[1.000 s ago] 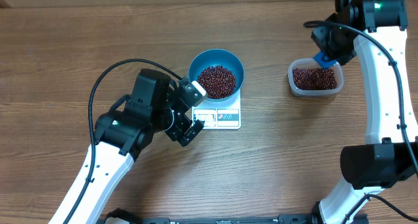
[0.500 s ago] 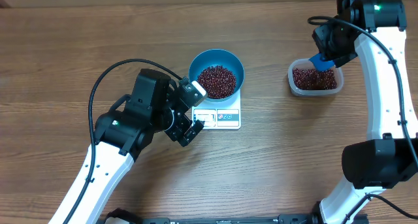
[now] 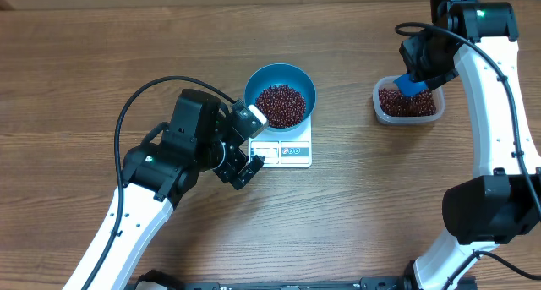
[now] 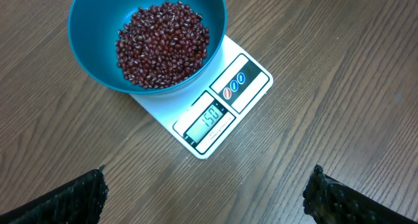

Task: Scoop item into bowl and weigh 150g on scale
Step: 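Lower the blue scoop into the clear bean tub with the right gripper, then lay the blue scoop down inside the bean tub with the right gripper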

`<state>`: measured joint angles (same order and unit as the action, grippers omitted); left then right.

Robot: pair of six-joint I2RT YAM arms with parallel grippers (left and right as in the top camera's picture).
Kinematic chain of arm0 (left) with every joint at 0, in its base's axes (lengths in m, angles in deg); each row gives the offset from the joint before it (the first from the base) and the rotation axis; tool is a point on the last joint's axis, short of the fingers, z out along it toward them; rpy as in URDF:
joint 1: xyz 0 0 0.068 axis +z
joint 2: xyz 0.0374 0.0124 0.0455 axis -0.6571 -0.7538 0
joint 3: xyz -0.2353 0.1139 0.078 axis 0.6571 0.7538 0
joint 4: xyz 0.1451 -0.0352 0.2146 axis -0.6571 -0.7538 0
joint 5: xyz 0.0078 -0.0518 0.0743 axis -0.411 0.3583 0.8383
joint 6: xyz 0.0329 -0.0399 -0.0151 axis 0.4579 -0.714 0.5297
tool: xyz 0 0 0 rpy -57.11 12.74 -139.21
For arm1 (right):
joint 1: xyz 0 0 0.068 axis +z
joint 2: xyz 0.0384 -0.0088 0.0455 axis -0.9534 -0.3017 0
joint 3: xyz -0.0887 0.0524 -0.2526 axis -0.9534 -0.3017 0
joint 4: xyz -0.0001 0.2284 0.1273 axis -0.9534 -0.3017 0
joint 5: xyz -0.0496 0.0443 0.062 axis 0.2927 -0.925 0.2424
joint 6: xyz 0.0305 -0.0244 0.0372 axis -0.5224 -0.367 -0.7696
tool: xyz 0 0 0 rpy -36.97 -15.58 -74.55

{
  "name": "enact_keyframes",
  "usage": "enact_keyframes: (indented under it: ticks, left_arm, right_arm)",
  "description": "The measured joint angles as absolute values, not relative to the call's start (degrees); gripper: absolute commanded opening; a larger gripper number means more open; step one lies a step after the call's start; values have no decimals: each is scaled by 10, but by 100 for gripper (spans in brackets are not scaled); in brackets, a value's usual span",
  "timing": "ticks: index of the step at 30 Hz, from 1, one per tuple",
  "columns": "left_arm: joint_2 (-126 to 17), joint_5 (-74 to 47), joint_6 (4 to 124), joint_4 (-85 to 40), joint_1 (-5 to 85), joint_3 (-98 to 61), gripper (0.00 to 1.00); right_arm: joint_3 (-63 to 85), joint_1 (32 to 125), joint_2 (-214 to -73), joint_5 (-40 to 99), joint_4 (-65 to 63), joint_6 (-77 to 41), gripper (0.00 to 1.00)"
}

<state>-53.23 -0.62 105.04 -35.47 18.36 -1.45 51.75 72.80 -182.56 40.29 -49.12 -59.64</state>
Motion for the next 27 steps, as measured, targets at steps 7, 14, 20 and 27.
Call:
enact_keyframes:
  ticks: [7, 14, 20, 27]
  left_arm:
    - [-532, -6, 1051, -355, 184, -14, 99]
    - [-532, -6, 1050, -355, 184, -14, 100]
    - [-532, -6, 1051, -355, 184, -14, 99]
    - [-532, -6, 1051, -355, 184, -14, 100]
  right_arm:
    - [518, 728, -1826, 403, -491, -596, 10]
    - [518, 728, -1826, 403, -491, -594, 4]
    - [518, 728, -1826, 412, -491, -595, 4]
    - [518, 724, -1826, 423, -491, -594, 4]
